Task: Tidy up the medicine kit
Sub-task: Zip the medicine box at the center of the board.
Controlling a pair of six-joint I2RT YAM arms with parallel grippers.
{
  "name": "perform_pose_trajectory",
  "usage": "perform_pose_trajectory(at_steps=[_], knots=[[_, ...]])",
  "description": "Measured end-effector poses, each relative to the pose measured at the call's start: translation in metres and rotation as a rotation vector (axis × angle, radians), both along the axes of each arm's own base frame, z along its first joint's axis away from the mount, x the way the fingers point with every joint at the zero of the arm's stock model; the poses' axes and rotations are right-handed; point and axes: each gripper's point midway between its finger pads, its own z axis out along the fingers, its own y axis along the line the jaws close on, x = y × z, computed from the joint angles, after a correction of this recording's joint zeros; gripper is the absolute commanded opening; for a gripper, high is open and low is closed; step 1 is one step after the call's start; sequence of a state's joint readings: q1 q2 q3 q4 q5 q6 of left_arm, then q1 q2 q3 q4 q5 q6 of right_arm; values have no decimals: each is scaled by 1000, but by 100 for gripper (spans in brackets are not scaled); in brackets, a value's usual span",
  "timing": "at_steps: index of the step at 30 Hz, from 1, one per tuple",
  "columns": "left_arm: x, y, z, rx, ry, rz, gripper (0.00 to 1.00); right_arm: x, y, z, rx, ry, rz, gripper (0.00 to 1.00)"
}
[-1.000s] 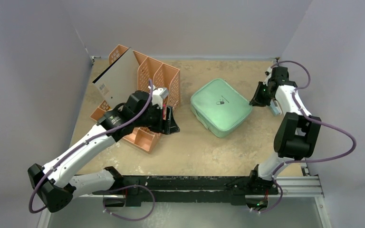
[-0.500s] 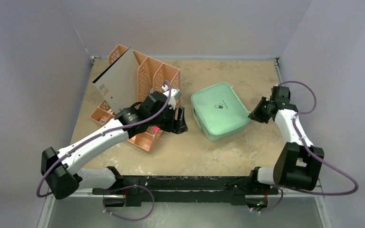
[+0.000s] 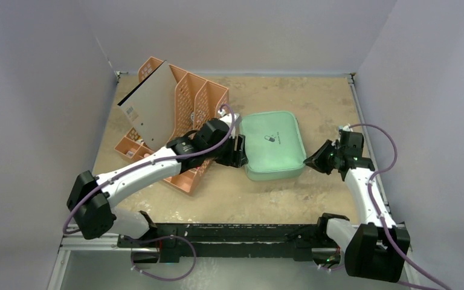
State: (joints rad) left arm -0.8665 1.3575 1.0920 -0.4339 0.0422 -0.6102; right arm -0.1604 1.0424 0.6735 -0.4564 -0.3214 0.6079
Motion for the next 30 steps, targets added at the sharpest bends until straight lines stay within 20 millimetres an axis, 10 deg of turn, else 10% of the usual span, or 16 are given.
perform_pose_trajectory(at_steps=[13,18,30], knots=[[17,-14,-69,129,62,33,55,0,3,12,-9,-16,-2,36],[20,-16,-74,141,62,30,53,16,-5,31,-1,-52,-96,36],[22,-26,-75,116,53,12,42,22,-32,6,179,159,-520,44]])
